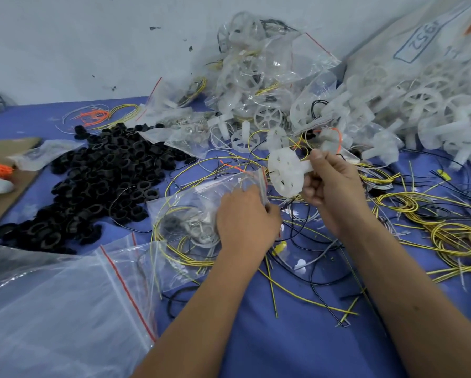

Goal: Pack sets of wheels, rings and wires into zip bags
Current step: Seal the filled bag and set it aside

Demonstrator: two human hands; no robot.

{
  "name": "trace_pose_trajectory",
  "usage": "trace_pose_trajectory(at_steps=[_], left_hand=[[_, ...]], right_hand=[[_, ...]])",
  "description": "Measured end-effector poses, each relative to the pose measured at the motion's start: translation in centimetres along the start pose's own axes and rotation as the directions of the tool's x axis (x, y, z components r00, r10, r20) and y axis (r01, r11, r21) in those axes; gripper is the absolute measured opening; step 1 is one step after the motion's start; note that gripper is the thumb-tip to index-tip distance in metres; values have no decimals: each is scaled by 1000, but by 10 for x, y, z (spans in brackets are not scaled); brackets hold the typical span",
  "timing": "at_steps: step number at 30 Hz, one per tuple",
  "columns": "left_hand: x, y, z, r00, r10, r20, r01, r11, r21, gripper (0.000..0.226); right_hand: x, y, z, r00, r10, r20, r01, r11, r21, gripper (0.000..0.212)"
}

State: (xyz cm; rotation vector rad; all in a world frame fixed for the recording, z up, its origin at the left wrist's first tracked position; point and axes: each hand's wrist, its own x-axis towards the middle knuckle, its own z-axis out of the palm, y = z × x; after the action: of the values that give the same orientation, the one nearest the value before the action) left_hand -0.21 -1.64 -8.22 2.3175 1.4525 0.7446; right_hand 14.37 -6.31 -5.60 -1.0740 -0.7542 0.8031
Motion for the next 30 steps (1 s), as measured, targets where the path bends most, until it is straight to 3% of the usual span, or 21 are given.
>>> trace_pose_trajectory(at_steps=[3, 9, 14, 17, 20, 23, 26, 30], left_hand=[[-1, 0, -2, 1000, -2, -23, -1, 993, -118, 14], [1, -1, -3, 976, -104, -189, -4, 868, -497, 27], [4, 0, -4, 968, -171, -185, 0, 733, -680, 31], [4, 2, -4, 963, -209, -171, 11, 664, -748, 32], [5, 2, -3, 942, -244, -233, -23, 644, -765, 31], [4, 1, -2, 908, -221, -355, -114, 686, -719, 25], [1, 5, -4, 881, -144, -450, -227, 707, -670, 25], [-2, 7, -5, 852, 28, -523, -347, 778, -524, 23]], right_hand=[[0, 0, 0, 1000, 3, 11, -3, 1000, 3, 27], [-1, -1, 0, 998, 33, 62, -37, 997, 69, 25], [0, 1, 0, 989, 32, 145, -52, 990, 134, 37], [1, 3, 0, 981, 53, 186, -74, 992, 106, 32], [0, 8, 2, 983, 74, 165, -70, 997, -27, 36], [-1, 12, 3, 992, 18, 121, 16, 961, -278, 24], [-2, 14, 4, 990, -67, 124, 116, 887, -448, 19], [-5, 12, 7, 982, -123, 146, 179, 858, -482, 12]])
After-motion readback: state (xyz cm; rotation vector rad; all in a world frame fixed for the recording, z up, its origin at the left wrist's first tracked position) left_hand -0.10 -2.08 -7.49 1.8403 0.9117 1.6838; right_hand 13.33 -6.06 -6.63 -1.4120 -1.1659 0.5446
